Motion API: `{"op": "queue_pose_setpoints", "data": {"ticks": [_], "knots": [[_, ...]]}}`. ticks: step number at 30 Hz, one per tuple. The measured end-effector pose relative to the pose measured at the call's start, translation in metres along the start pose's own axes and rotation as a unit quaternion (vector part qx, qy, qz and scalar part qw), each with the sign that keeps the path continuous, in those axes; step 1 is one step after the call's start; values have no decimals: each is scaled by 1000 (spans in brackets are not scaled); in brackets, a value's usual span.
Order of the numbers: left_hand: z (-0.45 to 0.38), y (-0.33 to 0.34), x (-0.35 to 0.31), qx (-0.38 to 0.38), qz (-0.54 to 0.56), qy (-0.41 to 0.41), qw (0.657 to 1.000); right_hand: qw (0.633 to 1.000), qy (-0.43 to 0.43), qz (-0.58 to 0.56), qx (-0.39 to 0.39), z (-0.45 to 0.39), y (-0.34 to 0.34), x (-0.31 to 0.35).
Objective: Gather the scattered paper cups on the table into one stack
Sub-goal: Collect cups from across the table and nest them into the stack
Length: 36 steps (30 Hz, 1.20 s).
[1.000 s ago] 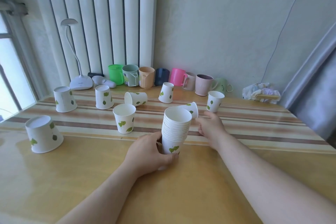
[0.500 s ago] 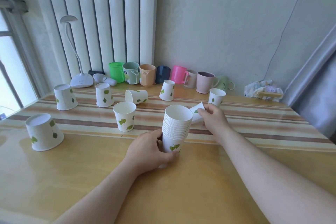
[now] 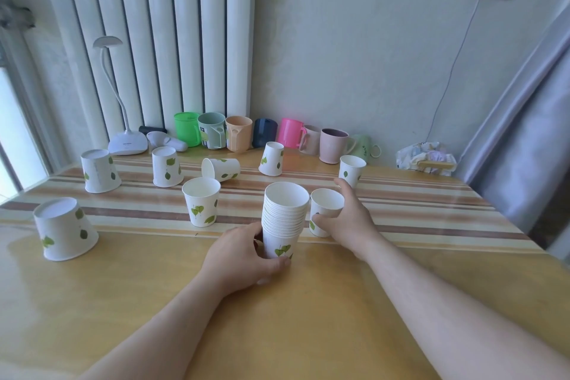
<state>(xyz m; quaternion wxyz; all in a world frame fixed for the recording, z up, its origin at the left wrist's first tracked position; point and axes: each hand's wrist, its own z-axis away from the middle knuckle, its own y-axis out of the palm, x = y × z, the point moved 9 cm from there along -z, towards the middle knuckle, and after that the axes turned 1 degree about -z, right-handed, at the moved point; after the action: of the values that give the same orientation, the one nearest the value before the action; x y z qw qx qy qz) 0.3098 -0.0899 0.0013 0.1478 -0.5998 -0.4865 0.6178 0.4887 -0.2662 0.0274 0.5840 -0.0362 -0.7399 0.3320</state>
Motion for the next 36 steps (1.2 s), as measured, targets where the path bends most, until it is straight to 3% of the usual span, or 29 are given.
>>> {"op": "queue_pose_setpoints", "data": {"ticks": [3,5,7,9,12,16,24,28,33,36], "knots": [[1,0,-1,0,3,0,1000,988,33,-139,-62,-1,-7,-2],[1,-1,-1,0,1,1,1000,941,45,-324,-91,-3,-12,13],[0,-1,-1,0,2,2,1000,890,24,-451,-62,-1,-11,44],[0,-1,-1,-1,3,4,1000,878,-33,-477,-35,7,-15,80],[1,-2,-2,-7,6,9,1000,901,-102,-421,8,24,-11,116],[2,-3,-4,-12,11,16,1000,954,-155,-250,60,40,13,120],[2,-1,-1,-5,18,18,1000,962,-119,-205,137,45,22,78],[-8,5,6,24,29,-6,999,970,-35,-234,52,15,-1,26],[-25,13,7,109,93,-67,987,984,37,-132,-112,-45,-45,-35],[-27,12,5,67,46,-62,995,981,79,-75,-160,-88,-59,-59]]}}
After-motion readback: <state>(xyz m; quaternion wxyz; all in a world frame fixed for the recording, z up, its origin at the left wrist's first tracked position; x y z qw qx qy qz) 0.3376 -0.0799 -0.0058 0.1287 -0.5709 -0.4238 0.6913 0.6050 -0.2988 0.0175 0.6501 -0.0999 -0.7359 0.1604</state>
